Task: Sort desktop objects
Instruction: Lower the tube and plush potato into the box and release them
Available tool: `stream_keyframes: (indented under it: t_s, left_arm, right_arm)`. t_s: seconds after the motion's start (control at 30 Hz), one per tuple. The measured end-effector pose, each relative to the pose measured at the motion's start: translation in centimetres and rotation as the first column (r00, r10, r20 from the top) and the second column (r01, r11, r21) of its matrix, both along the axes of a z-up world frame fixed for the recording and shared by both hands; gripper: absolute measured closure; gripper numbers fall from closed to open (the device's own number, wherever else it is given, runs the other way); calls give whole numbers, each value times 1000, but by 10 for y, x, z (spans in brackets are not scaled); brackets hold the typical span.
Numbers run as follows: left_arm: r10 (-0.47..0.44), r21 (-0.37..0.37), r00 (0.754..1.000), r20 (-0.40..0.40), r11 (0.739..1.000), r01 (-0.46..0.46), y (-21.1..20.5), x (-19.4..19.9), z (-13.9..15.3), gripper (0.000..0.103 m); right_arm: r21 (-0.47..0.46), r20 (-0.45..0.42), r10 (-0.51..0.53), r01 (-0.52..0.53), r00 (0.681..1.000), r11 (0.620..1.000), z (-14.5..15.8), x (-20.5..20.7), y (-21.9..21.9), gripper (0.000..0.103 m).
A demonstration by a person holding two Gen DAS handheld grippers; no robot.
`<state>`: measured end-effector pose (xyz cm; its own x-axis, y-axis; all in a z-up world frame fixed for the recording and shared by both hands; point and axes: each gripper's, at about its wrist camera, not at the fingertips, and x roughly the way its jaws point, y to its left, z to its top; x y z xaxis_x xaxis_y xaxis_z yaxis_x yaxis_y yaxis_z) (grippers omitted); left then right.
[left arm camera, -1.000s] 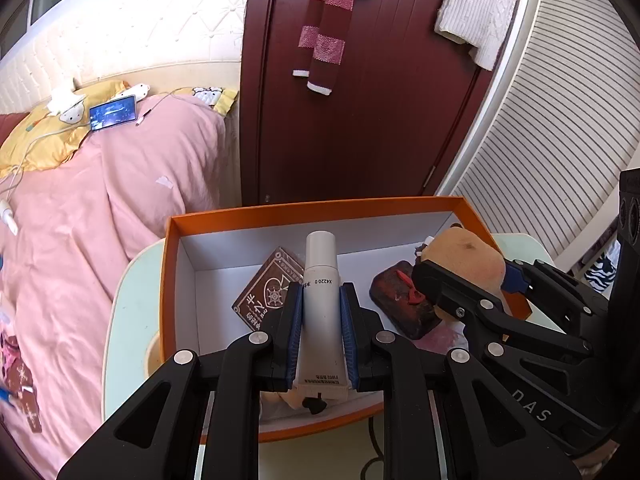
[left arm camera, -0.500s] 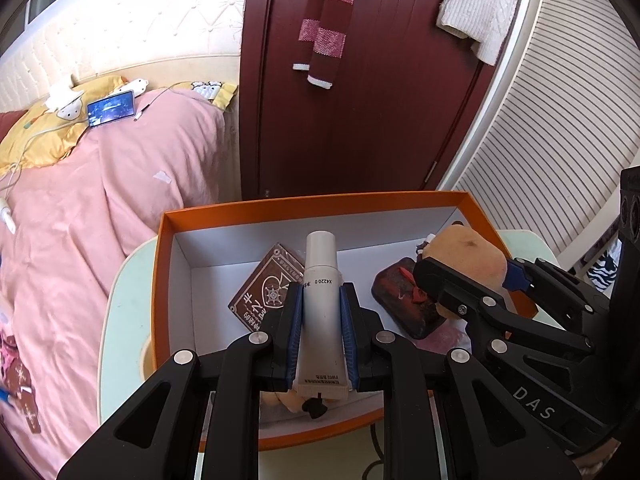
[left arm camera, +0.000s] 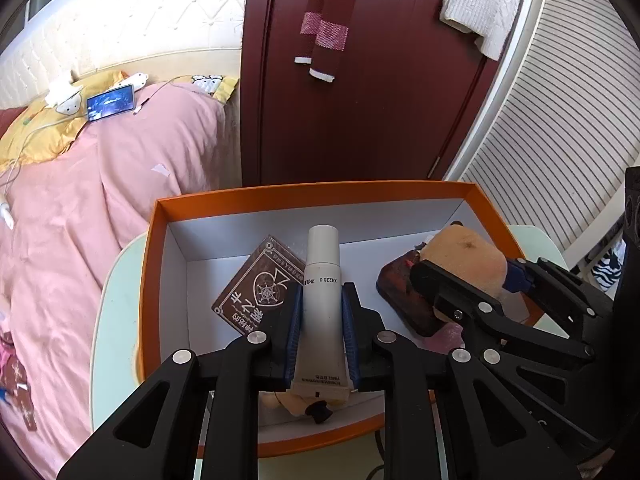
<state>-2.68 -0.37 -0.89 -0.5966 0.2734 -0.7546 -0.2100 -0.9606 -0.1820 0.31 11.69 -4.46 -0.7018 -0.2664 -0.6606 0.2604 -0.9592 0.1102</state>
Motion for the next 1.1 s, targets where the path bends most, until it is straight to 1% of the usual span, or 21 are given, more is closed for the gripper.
stream_keyframes:
  t_s: [0.27,1.1]
  left_arm:
    - [13,-9,1000,5,1000,-13,-4,1,-2,82]
    - [22,-25,1000,12,999,-22,-7,1,-5,82]
  right_arm:
    - [-27,32,6,-5,999,1000,-6,0,-2,59]
    - [-9,44,16,-16,999,1000,-8,5,-5,59]
